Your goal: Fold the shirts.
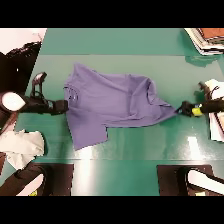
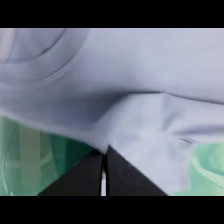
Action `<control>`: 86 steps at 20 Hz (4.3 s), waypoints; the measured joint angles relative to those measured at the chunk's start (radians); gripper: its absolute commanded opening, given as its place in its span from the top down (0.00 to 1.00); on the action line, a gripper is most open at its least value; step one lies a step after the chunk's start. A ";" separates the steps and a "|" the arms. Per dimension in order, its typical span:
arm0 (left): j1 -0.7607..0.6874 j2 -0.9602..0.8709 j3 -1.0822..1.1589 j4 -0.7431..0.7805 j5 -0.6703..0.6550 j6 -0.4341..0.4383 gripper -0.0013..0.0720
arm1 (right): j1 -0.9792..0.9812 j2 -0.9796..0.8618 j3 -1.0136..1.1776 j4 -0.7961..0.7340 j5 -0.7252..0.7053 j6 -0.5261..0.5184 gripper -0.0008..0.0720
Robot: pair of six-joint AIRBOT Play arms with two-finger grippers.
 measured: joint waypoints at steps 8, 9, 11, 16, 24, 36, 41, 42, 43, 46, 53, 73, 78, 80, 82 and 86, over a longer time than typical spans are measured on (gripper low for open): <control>0.000 0.003 0.779 -0.015 -0.081 0.106 0.95 | 0.008 0.288 0.570 0.109 -0.048 0.009 0.97; 0.000 0.003 0.890 -0.016 -0.077 0.115 0.95 | 0.008 0.316 0.639 0.108 -0.058 0.009 0.97; 0.000 0.005 1.081 -0.017 -0.067 0.126 0.95 | 0.008 0.370 0.765 0.087 -0.072 0.011 0.97; 0.000 0.055 1.320 -0.021 0.010 0.124 0.95 | 0.008 0.481 0.984 -0.106 -0.081 0.067 0.97; 0.000 0.070 1.240 0.076 0.046 0.097 0.95 | 0.008 0.383 1.133 -0.323 0.162 0.154 0.97; 0.000 -0.443 0.706 0.196 -0.092 0.142 0.95 | 0.133 -0.211 0.796 -0.321 0.290 0.171 0.97; 0.004 -0.612 0.692 0.198 0.160 0.164 0.95 | 0.146 -0.448 0.926 -0.317 0.194 0.194 0.97; 0.011 -0.626 0.698 0.196 0.208 0.165 0.95 | 0.146 -0.479 0.961 -0.317 0.178 0.200 0.97; 0.023 -0.634 0.706 0.194 0.241 0.167 0.95 | 0.146 -0.500 0.990 -0.316 0.167 0.203 0.97; 0.086 -0.650 0.735 0.166 0.259 0.167 0.95 | 0.150 -0.533 1.035 -0.307 0.161 0.209 0.97; 0.190 -0.660 0.687 0.056 0.033 0.287 0.95 | 0.199 -0.463 0.811 -0.321 0.136 0.212 0.97; 0.264 -0.412 0.301 0.060 -0.219 0.285 0.25 | 0.186 -0.127 0.412 -0.317 0.129 0.214 0.52; 0.280 -0.135 -0.045 0.018 -0.290 0.215 0.25 | 0.138 0.014 0.285 -0.315 0.108 0.214 0.52; 0.282 -0.048 -0.170 0.006 -0.304 0.181 0.25 | 0.130 0.043 0.259 -0.313 0.100 0.211 0.52; 0.283 0.011 -0.274 -0.029 -0.311 0.161 0.25 | 0.127 0.060 0.246 -0.294 0.094 0.203 0.52; 0.283 0.061 -0.416 -0.114 -0.285 0.159 0.25 | 0.128 0.073 0.236 -0.261 0.087 0.195 0.52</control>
